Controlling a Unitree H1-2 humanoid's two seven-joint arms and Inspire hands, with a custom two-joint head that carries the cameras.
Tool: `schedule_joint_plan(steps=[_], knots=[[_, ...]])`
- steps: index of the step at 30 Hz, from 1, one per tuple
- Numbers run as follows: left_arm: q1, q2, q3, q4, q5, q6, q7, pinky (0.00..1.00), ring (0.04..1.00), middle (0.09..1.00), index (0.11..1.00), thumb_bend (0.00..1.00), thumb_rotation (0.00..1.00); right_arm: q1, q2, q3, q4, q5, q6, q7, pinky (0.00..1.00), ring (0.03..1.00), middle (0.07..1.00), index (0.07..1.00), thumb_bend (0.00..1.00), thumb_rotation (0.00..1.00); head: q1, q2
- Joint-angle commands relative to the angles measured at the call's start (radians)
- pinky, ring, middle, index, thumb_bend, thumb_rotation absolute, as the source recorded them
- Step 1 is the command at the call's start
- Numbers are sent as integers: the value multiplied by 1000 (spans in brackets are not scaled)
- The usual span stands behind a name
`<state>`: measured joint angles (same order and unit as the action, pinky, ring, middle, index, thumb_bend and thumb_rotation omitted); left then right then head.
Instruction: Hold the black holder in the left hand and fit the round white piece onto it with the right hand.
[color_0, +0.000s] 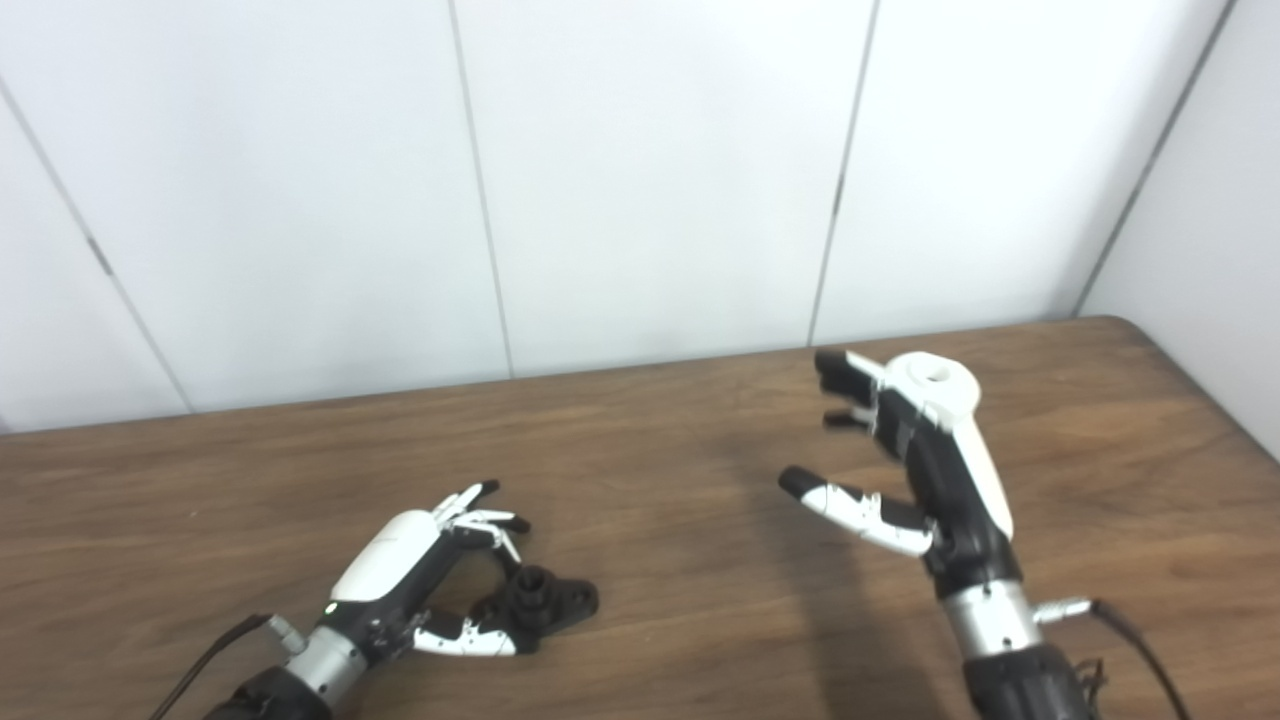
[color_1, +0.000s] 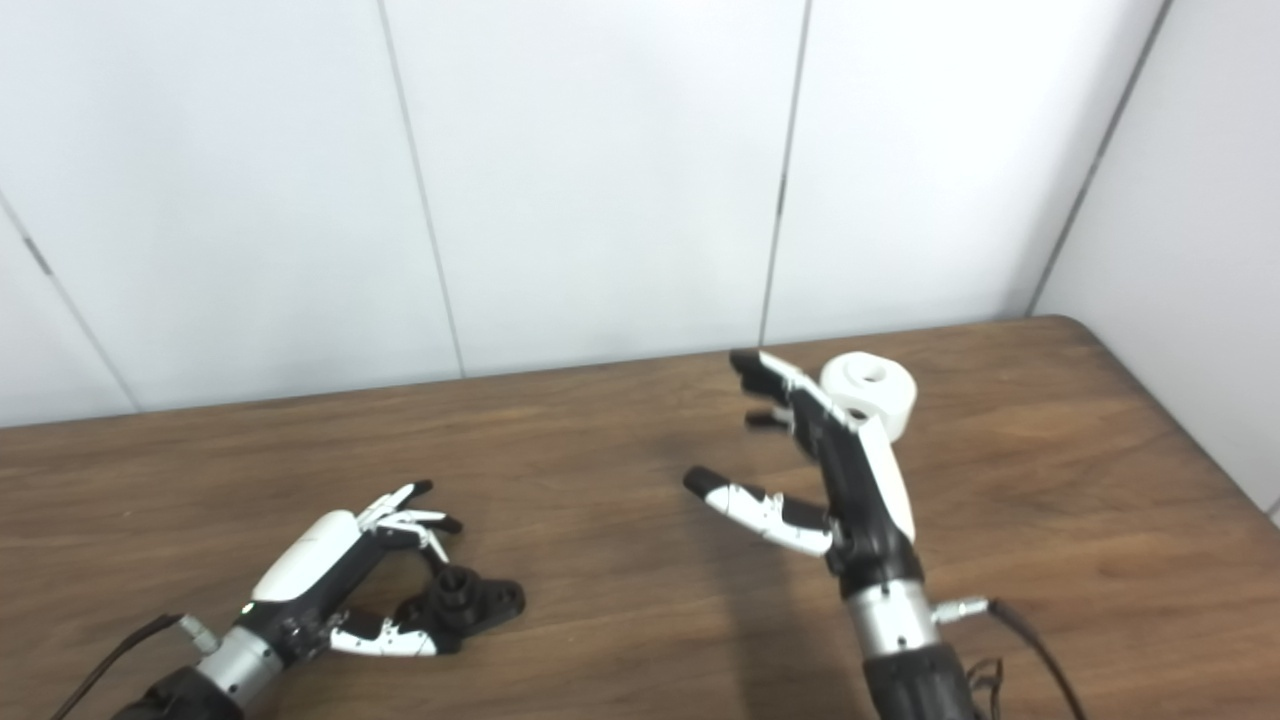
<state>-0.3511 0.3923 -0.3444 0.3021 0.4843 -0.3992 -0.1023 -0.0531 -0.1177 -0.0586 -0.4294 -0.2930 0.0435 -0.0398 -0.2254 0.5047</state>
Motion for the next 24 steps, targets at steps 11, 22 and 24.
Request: schedule_joint_plan(steps=[11,22,24], knots=[[-3,29,5,16,-2,-30,-29,1000,977,797,482,522,47,-136,-168,-138,15,-101,75,-26,694,807,827,771,600,366,-47,-3],[-4,32,29,38,-10,-50,-31,1000,980,800,481,522,47,-208,-309,-181,214,-164,99,-38,848,906,871,770,730,408,-64,-23],[-4,33,31,39,-10,-47,-36,1000,982,801,482,522,47,-219,-323,-178,242,-170,107,-38,885,930,882,772,741,404,-69,-26]])
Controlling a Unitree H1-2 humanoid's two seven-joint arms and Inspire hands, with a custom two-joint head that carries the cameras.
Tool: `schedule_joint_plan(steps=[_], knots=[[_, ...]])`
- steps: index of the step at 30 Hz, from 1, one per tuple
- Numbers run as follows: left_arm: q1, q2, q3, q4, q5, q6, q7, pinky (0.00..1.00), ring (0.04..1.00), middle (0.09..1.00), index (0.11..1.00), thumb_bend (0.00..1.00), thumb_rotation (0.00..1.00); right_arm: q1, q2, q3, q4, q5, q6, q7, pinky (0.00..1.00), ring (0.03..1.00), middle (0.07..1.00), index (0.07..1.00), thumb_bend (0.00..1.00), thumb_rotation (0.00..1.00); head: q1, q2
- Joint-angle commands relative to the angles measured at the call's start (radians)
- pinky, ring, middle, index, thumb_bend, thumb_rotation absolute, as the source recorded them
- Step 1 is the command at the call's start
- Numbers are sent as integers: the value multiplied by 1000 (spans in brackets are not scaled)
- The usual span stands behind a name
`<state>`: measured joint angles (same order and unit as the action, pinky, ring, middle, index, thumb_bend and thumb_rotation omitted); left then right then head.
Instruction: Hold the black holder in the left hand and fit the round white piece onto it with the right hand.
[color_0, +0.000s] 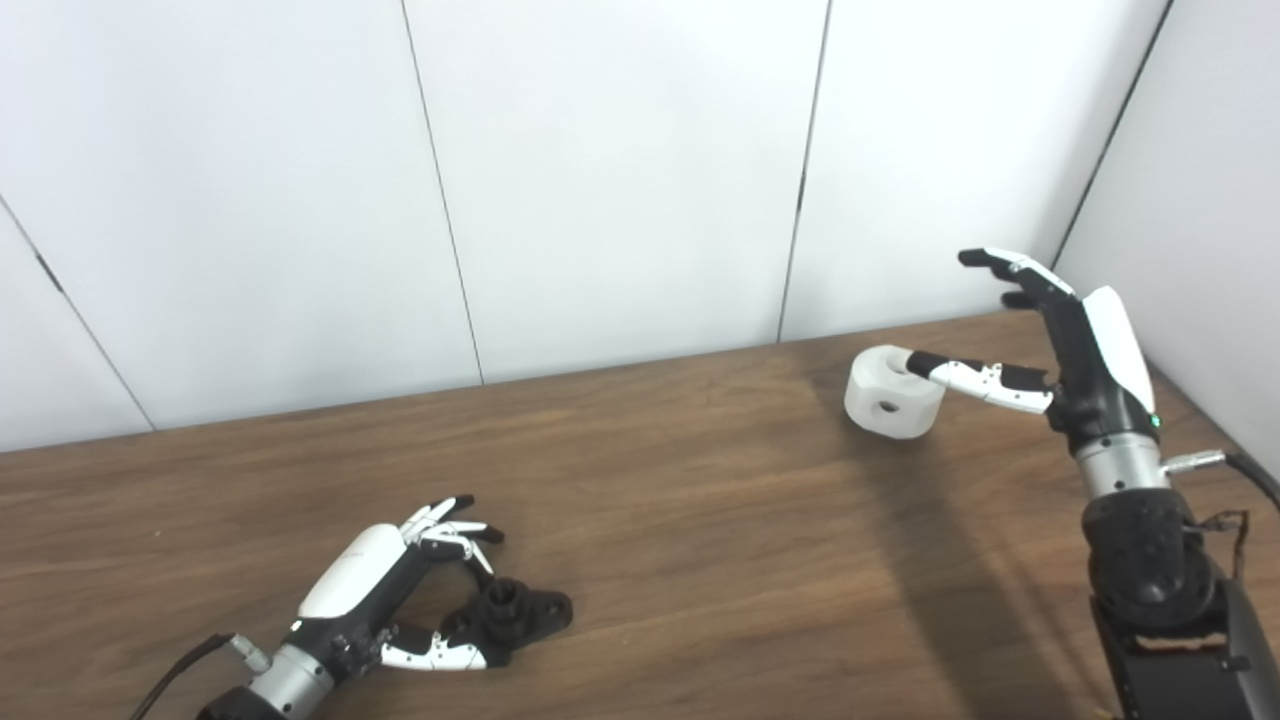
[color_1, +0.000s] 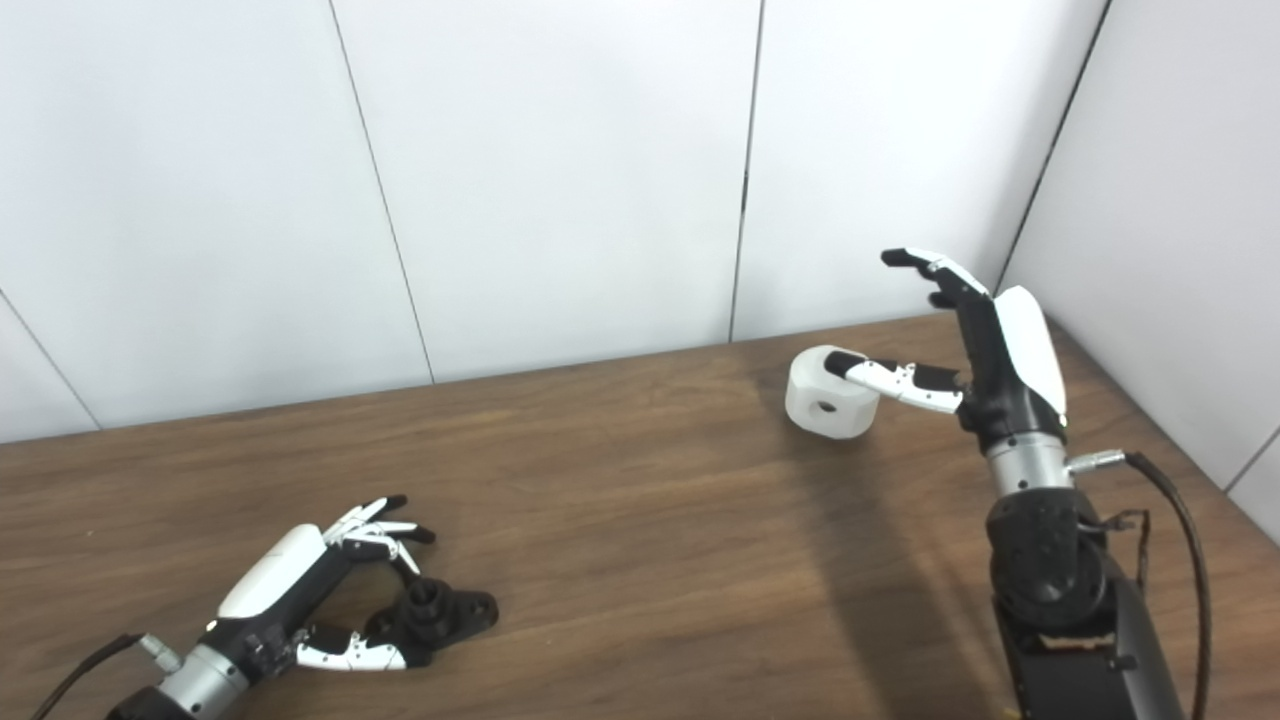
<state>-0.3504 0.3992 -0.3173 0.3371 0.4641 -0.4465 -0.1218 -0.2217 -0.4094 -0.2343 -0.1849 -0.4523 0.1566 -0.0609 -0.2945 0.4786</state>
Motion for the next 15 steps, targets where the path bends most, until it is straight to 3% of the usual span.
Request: schedule_joint_plan(steps=[1,6,15], knots=[[-4,25,5,6,8,-1,-18,1000,982,801,482,522,46,-55,-35,-3,11,-9,-9,-21,891,936,885,773,750,389,-6,-2],[-3,28,9,3,3,-3,-26,1000,977,797,482,522,46,-86,-62,-12,121,4,-75,-56,830,896,873,769,778,340,-32,-6],[-2,29,17,2,6,-5,-27,1000,962,793,482,521,46,-102,-132,29,219,-21,-31,-25,858,931,896,800,830,405,-51,-12]])
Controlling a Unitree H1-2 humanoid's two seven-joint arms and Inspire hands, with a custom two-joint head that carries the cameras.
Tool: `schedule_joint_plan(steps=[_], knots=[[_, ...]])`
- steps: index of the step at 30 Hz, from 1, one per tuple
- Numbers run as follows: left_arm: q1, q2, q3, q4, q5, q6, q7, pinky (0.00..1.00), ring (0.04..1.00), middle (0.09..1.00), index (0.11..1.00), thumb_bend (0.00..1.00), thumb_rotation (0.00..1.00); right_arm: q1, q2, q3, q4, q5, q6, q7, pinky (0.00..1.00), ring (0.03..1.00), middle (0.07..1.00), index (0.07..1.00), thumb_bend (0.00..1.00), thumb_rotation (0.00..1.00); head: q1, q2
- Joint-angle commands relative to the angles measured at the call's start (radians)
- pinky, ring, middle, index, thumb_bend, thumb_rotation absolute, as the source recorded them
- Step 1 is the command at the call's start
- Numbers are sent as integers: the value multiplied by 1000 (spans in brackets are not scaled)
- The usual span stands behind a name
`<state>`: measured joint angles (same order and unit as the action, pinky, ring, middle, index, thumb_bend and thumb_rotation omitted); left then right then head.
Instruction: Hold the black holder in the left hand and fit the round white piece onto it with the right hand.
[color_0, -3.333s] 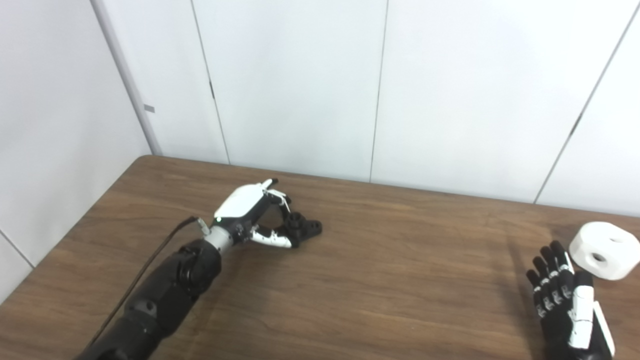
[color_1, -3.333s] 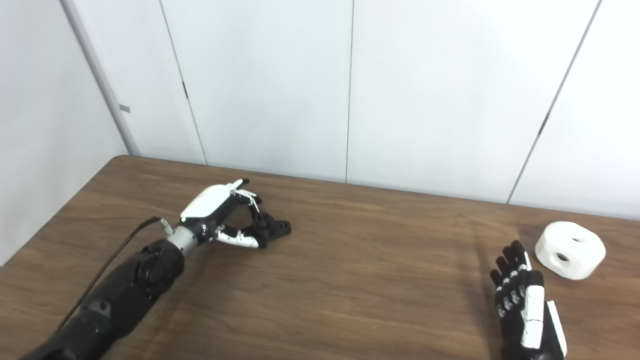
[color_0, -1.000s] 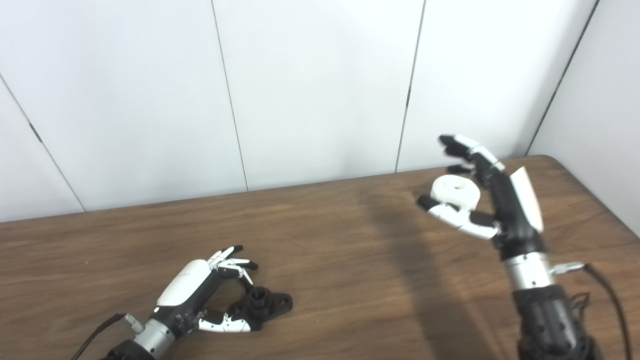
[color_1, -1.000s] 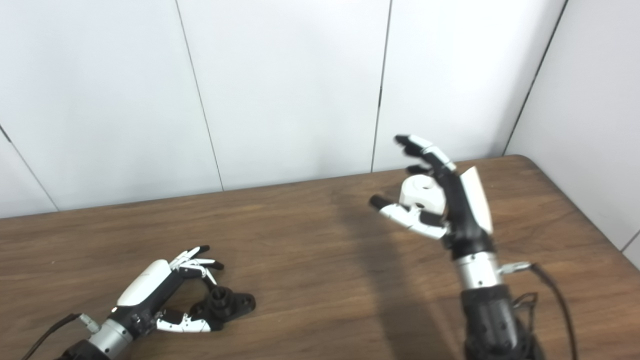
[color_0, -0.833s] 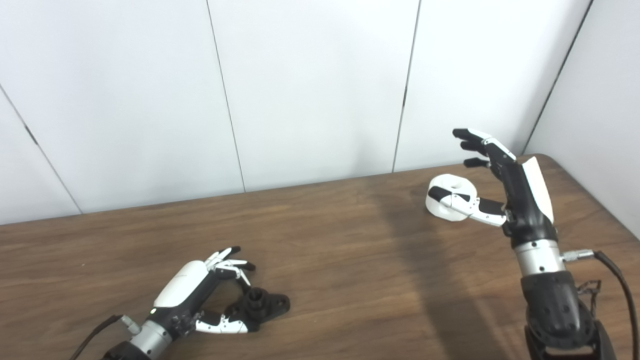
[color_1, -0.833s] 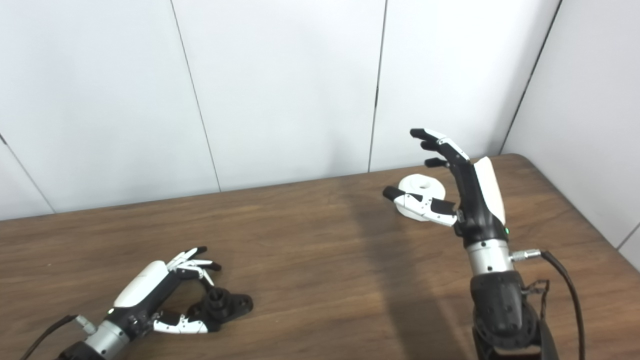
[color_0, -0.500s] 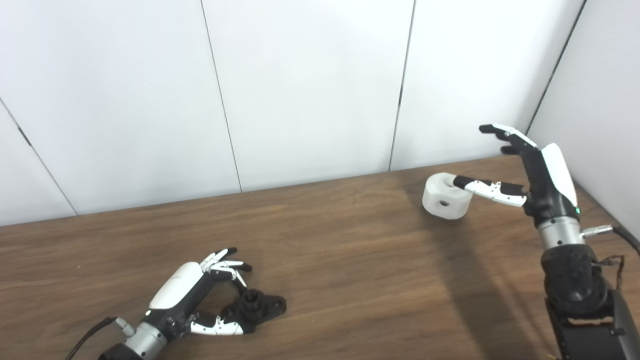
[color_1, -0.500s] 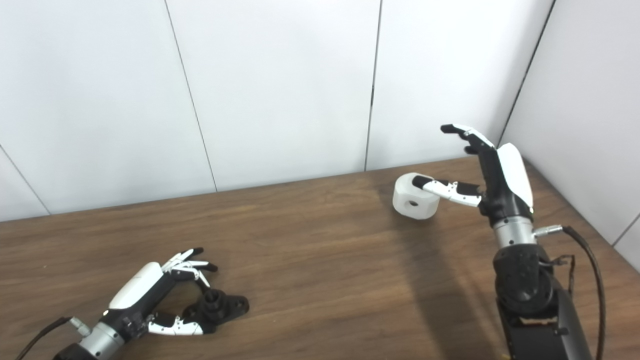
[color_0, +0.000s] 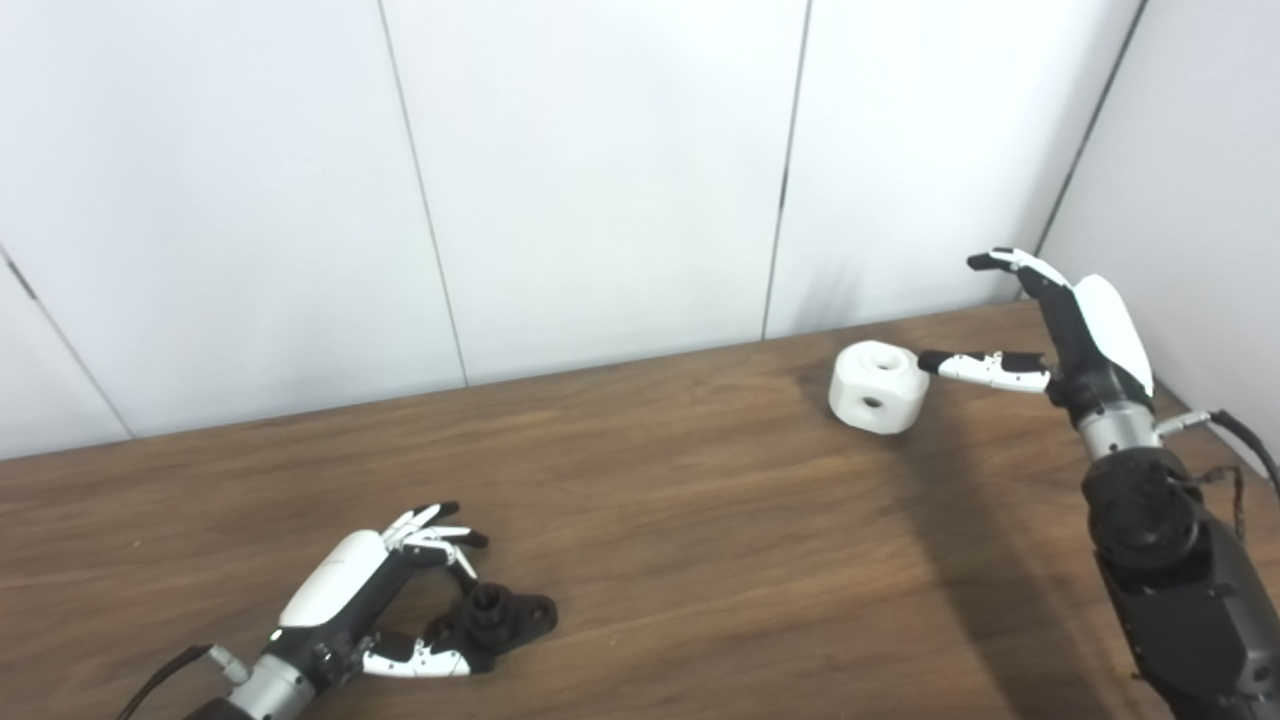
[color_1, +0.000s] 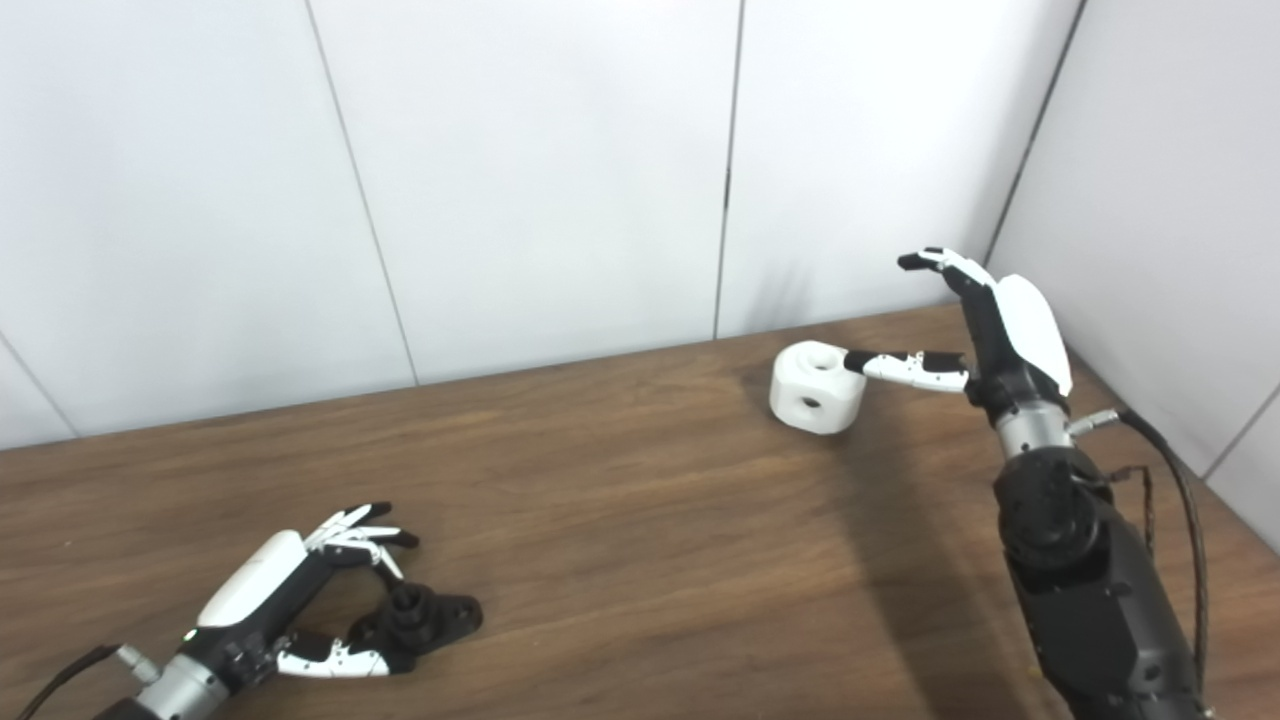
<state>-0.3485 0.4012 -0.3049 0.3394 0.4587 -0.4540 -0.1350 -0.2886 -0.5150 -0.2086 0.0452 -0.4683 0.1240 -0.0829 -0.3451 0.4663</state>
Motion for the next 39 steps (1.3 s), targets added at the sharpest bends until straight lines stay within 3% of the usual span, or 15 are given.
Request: schedule_joint_plan(steps=[1,5,13,18,21,29,39], knots=[[-3,27,6,-1,11,4,-15,1000,963,793,482,521,45,-35,-28,7,-7,-4,8,-1,862,936,898,802,839,392,-3,0],[-1,29,7,-6,9,2,-16,1000,959,791,482,521,45,-40,-44,30,31,-4,15,8,864,941,904,803,850,369,-13,3],[-2,33,10,-3,-3,-10,-16,1000,952,787,481,521,45,-48,-66,75,47,8,70,86,917,1000,964,829,891,451,-19,4],[2,36,15,-21,-4,0,-28,1000,951,787,481,521,45,-64,-74,105,88,10,73,104,888,1000,975,814,932,482,-21,5],[2,36,17,-18,-8,-6,-28,1000,950,786,481,521,44,-77,-77,115,117,21,61,111,815,1000,981,804,942,469,-23,6],[2,36,17,-21,-9,-6,-35,1000,947,785,481,520,44,-97,-87,153,152,-7,64,106,980,1000,974,800,938,498,-26,5],[8,35,24,-38,-16,-2,-46,1000,938,781,481,520,44,-127,-91,193,192,-35,61,97,1000,1000,965,791,917,489,-27,2]])
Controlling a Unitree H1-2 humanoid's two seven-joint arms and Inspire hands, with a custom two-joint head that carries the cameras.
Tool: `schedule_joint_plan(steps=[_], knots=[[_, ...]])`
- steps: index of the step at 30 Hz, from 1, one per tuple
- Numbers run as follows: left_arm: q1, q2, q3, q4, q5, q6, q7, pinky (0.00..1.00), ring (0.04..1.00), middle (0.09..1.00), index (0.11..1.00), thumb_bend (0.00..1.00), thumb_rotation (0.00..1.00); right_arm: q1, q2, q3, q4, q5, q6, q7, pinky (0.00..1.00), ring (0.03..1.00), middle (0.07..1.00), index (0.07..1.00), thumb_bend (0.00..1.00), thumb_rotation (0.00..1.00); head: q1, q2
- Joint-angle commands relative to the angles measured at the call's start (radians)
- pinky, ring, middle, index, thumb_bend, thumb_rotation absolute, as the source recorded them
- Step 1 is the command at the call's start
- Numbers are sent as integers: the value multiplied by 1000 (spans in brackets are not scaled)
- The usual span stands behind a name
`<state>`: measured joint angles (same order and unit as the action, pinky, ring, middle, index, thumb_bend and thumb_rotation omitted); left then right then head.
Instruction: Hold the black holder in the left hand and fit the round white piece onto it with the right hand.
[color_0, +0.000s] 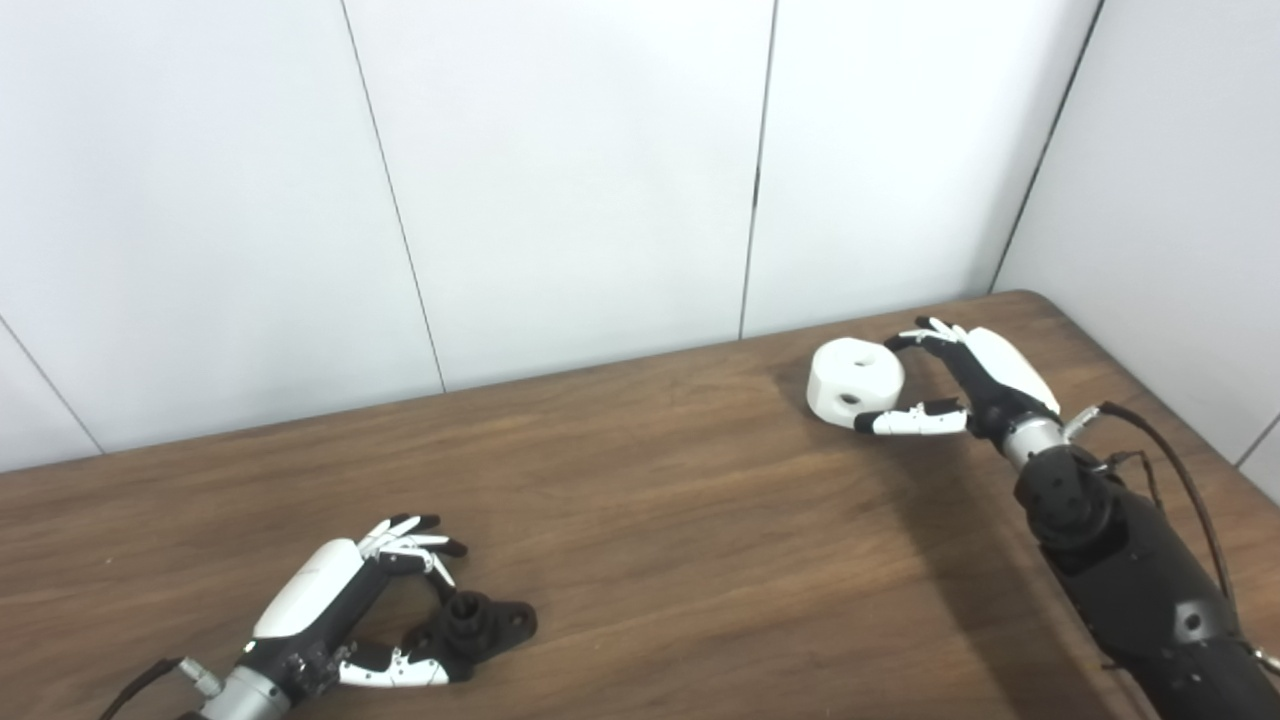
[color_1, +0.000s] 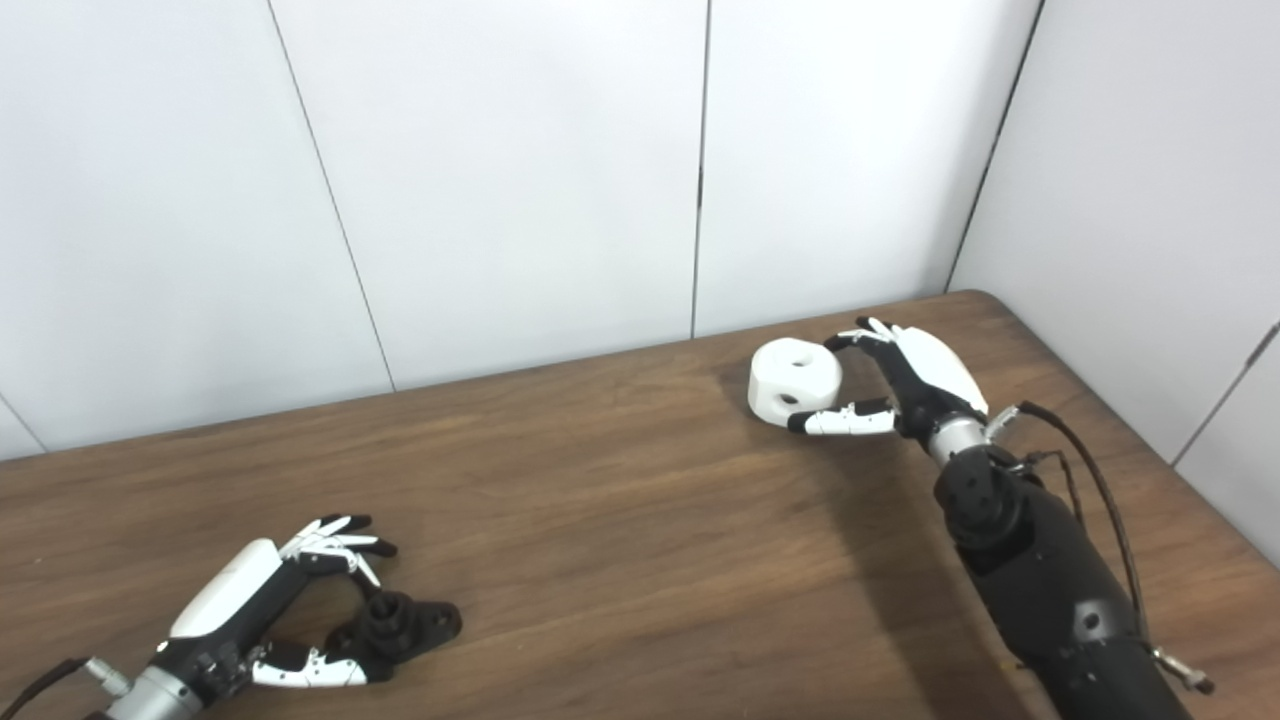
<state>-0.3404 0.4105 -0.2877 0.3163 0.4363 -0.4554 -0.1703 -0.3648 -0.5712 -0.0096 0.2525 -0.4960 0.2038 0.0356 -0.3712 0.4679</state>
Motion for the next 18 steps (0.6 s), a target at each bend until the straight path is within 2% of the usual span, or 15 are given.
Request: schedule_joint_plan(steps=[1,18], knots=[[1,25,7,-16,4,-1,-11,1000,936,779,481,520,43,-53,-34,-5,-10,-6,-23,-23,1000,1000,963,790,923,489,-1,1],[15,28,22,-59,3,27,-34,1000,934,777,481,520,43,-91,-31,18,40,-16,-8,-20,1000,1000,967,792,909,471,0,-2]])
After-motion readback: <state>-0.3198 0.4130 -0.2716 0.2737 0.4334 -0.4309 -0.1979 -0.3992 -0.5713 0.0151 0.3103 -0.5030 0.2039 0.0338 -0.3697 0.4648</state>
